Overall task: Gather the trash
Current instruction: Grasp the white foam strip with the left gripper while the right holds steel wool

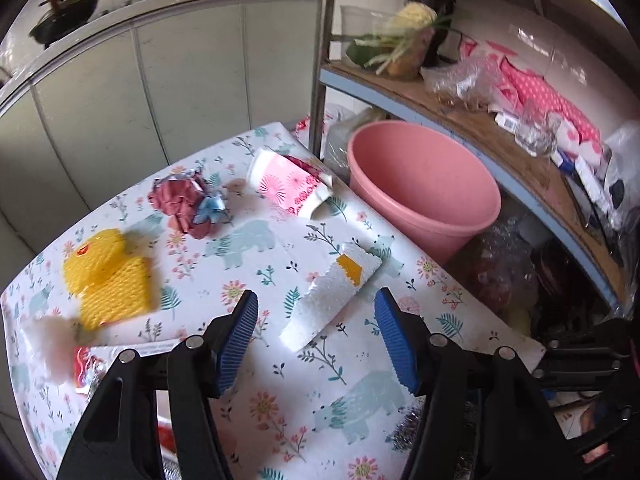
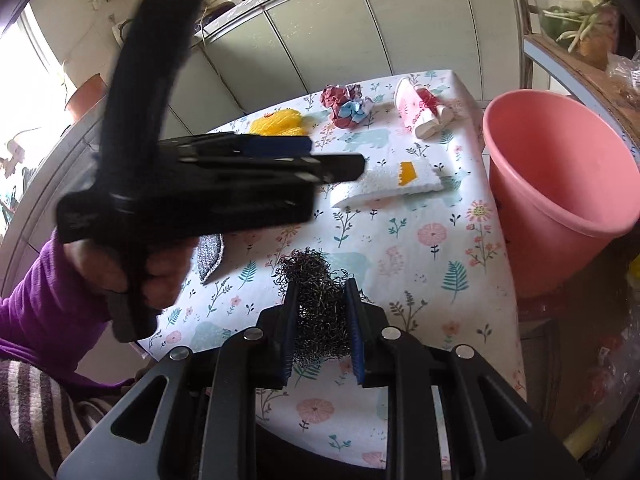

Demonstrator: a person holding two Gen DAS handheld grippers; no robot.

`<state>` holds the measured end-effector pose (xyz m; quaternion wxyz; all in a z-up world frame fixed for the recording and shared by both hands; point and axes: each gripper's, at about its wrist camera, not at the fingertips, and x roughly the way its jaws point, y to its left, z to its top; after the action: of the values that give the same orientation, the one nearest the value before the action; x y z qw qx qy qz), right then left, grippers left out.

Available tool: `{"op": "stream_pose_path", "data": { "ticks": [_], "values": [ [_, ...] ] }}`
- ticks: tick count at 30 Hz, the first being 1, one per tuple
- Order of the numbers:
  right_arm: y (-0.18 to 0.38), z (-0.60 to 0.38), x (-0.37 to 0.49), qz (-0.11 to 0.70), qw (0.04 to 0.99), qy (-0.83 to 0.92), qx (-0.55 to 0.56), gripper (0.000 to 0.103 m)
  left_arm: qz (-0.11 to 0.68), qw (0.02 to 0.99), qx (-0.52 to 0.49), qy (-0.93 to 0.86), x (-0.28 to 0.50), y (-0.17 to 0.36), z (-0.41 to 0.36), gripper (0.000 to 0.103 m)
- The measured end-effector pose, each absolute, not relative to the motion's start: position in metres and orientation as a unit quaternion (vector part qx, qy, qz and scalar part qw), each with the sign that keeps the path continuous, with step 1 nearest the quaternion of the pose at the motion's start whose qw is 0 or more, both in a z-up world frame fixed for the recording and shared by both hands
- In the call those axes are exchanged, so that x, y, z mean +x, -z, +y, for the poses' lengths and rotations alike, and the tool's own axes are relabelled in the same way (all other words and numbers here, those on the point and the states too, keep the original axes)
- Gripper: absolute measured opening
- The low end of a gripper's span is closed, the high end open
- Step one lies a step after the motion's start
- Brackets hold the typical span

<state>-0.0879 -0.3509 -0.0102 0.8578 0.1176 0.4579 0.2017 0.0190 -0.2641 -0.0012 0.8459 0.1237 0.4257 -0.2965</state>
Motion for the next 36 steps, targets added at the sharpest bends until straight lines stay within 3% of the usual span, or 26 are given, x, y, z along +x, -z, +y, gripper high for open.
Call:
{"op": "stream_pose_path", "data": {
  "ticks": [12, 21, 36],
  "values": [
    [0.015, -0.348, -0.085, 0.472, 0.851, -0.201, 0.115, 0.023, 0.462, 0.818, 0.169, 0.299, 0.036, 0.035, -0.285, 0.058],
    [0.02, -0.353, -0.084, 0.478, 0.848, -0.191, 0.128, 0.023, 0.463, 0.82, 0.179, 0.285, 0.036, 0.044, -0.285, 0.036],
    [0.01, -0.367, -0.084, 0.439, 0.869, -0.173, 0.153, 0.023, 0.422, 0.858, 0.132, 0.26, 0.03, 0.001, -0.259, 0.034]
  ]
}}
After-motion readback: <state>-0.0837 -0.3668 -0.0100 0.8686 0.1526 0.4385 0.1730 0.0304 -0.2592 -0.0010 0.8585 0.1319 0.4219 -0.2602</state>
